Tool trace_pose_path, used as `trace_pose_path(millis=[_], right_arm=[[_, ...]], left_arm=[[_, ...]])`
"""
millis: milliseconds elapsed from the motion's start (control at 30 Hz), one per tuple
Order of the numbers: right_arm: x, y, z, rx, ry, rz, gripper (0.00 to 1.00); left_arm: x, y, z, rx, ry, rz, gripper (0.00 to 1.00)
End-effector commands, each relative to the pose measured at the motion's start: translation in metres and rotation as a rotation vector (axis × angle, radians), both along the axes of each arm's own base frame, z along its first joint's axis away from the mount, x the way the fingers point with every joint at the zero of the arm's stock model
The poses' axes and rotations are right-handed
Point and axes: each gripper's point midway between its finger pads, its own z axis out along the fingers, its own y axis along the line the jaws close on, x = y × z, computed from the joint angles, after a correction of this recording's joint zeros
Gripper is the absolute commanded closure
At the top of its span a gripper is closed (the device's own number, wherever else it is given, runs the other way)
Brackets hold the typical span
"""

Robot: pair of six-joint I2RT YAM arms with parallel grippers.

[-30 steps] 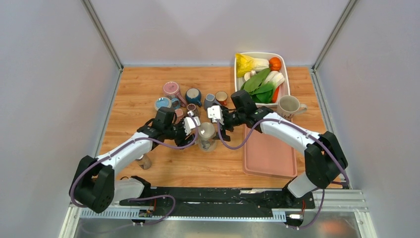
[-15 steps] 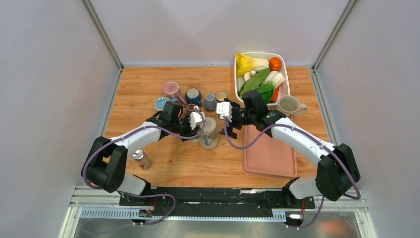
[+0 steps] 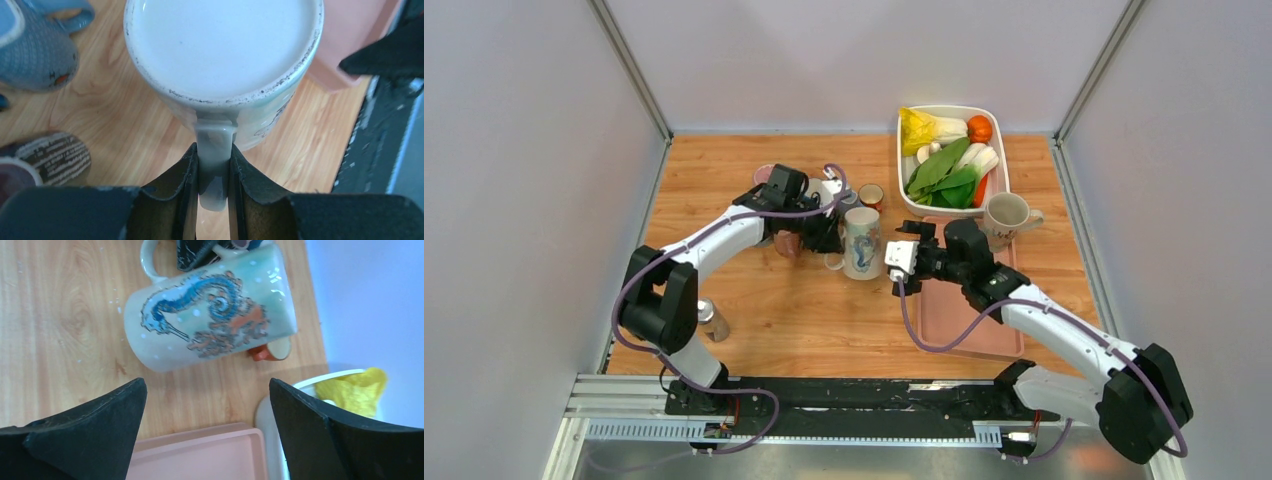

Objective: Turn the mug right side up
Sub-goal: Turn over the cup at the center of the board.

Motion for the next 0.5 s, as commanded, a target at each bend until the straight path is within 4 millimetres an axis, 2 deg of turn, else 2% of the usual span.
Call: trace_pose_path(millis=[0, 33, 100, 233, 467], right_arm=[[0.015, 0.003, 0.058, 0.123, -0.347, -0.016, 0.02], [0.014, 0.003, 0.062, 0.135, -0.38, -0.017, 0.03], [0.012, 0.004, 0.065, 0.148, -0.443, -0.02, 0.03], [0.015, 0.003, 0.077, 0.176, -0.567, -0.059, 0.05], [0.035, 0.006, 0.099, 0.169, -0.739, -0.13, 0.08]], left_arm=[[0.017, -0.032, 0.077, -0.211, 0.064, 0.004, 1.0], [0.019, -0.035, 0.078, -0.225, 0.122, 0.036, 1.0], [0.031, -0.04, 0.097, -0.281, 0.175, 0.072, 1.0], [0.044, -0.039, 0.12, -0.369, 0.278, 0.082, 1.0], [0.049, -0.034, 0.14, -0.446, 0.472, 0.023, 1.0]])
